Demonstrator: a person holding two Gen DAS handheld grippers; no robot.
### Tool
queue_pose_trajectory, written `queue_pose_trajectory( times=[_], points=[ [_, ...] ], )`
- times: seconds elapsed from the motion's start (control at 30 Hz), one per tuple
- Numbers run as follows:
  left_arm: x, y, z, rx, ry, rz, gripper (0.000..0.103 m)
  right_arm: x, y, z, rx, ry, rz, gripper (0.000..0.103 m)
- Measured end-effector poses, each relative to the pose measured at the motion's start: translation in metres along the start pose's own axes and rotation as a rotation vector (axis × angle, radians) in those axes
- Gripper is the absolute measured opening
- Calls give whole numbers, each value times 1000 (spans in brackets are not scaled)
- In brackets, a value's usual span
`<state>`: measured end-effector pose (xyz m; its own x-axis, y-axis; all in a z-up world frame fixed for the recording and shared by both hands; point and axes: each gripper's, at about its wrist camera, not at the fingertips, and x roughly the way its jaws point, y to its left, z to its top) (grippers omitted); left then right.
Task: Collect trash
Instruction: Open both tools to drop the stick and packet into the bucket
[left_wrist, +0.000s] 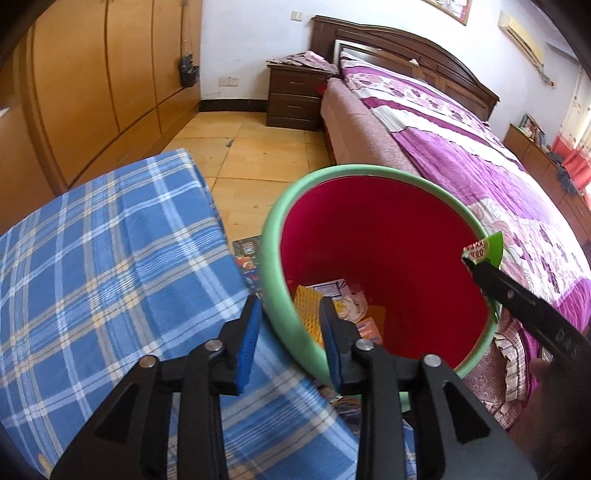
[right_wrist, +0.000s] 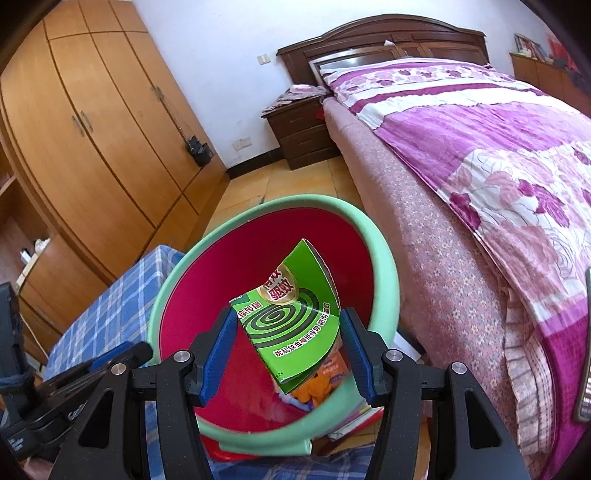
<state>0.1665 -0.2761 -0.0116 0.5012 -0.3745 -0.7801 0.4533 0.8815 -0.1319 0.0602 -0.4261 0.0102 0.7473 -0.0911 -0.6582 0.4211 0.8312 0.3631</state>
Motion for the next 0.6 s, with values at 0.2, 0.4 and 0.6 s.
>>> queue_pose_trajectory(
  times=[0.2,0.4,0.6],
  points=[
    [-2,8,-3,-20,5,25,38,18,5,7,-28,20,11,60],
    [-8,13,-5,-26,-3,41,38,28,12,9,-41,45,12,66],
    [-19,19,-8,-39,-10,50,38,22,16,6,-44,46,13,76]
  ],
)
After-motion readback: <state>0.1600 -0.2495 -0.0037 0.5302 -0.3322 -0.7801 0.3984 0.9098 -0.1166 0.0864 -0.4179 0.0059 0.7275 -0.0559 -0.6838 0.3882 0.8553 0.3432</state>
